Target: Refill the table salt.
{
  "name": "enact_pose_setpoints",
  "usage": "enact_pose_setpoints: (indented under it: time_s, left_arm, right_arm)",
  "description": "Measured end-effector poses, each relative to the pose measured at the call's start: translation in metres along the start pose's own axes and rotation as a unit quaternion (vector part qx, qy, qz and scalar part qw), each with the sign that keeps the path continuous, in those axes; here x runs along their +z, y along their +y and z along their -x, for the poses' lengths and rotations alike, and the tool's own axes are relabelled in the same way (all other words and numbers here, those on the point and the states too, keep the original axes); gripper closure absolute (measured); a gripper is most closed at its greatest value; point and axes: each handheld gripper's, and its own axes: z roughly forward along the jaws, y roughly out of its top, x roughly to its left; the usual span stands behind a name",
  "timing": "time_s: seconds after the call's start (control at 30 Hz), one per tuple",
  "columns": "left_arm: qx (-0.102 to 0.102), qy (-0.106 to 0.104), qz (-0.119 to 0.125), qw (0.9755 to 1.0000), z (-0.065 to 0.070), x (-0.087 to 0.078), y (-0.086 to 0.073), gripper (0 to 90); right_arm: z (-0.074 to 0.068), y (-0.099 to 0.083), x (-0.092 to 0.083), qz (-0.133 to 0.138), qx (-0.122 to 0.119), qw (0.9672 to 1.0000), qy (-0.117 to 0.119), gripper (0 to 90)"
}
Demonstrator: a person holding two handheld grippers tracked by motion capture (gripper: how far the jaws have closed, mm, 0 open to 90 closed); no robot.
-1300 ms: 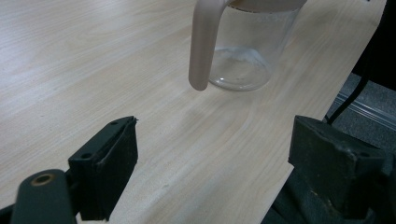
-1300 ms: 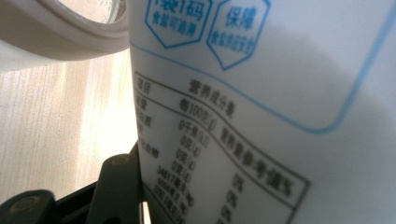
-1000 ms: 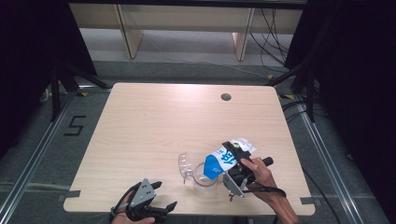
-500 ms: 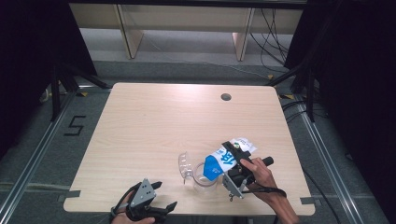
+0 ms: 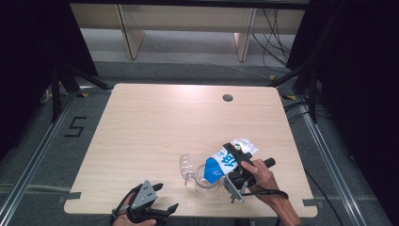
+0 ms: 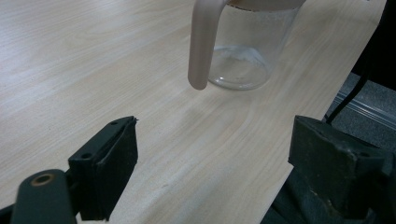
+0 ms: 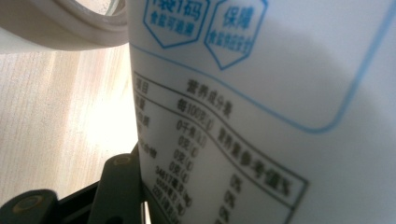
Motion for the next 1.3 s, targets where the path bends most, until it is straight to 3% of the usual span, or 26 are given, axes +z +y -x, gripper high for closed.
enact_pose_setpoints:
  time_s: [0.33, 0.37, 0.57, 0.6, 0.63, 0.73, 1.07, 1.17, 1.3]
  left_arm:
    - [0.000, 0.000, 0.000, 1.0000, 0.0002, 0.0001, -0.0001, 15.3]
    - [0.000, 0.000, 0.000, 1.0000, 0.0002, 0.0001, -0.0001, 15.3]
    - [0.000, 0.000, 0.000, 1.0000, 0.0002, 0.0001, -0.0001, 15.3]
    - [-0.001, 0.000, 0.000, 1.0000, 0.0003, 0.0002, -0.0001, 15.3]
    - [0.000, 0.000, 0.000, 1.0000, 0.0003, 0.0002, -0.0001, 15.2]
    - [0.004, -0.002, 0.000, 1.0000, -0.0002, 0.0000, 0.0000, 15.3]
    - [-0.001, 0.000, 0.000, 1.0000, 0.0004, 0.0002, -0.0002, 15.3]
    - [0.000, 0.000, 0.000, 1.0000, 0.0002, 0.0000, -0.0001, 15.3]
    - [0.000, -0.001, 0.000, 1.0000, 0.0001, -0.0001, 0.0000, 15.3]
  right_arm:
    - [0.0014, 0.0010, -0.0011, -0.005, -0.008, 0.9999, -0.010, 48.8]
    - [0.0034, 0.0011, 0.0000, 0.006, -0.022, 0.9996, -0.015, 48.8]
    - [0.0030, 0.0015, 0.0001, 0.006, -0.031, 0.9994, -0.015, 48.8]
    - [0.0030, 0.0016, 0.0000, 0.007, -0.030, 0.9994, -0.015, 48.8]
    - [-0.0007, 0.0016, -0.0005, -0.001, -0.011, 0.9999, -0.009, 48.8]
    - [0.0015, 0.0030, 0.0004, 0.011, -0.039, 0.9990, -0.019, 49.1]
    - [0.0002, 0.0032, 0.0012, 0.012, -0.044, 0.9988, -0.020, 49.4]
    - [-0.0035, 0.0030, 0.0003, 0.001, -0.026, 0.9996, -0.015, 49.4]
    - [-0.0044, 0.0027, 0.0008, 0.006, -0.032, 0.9994, -0.015, 49.4]
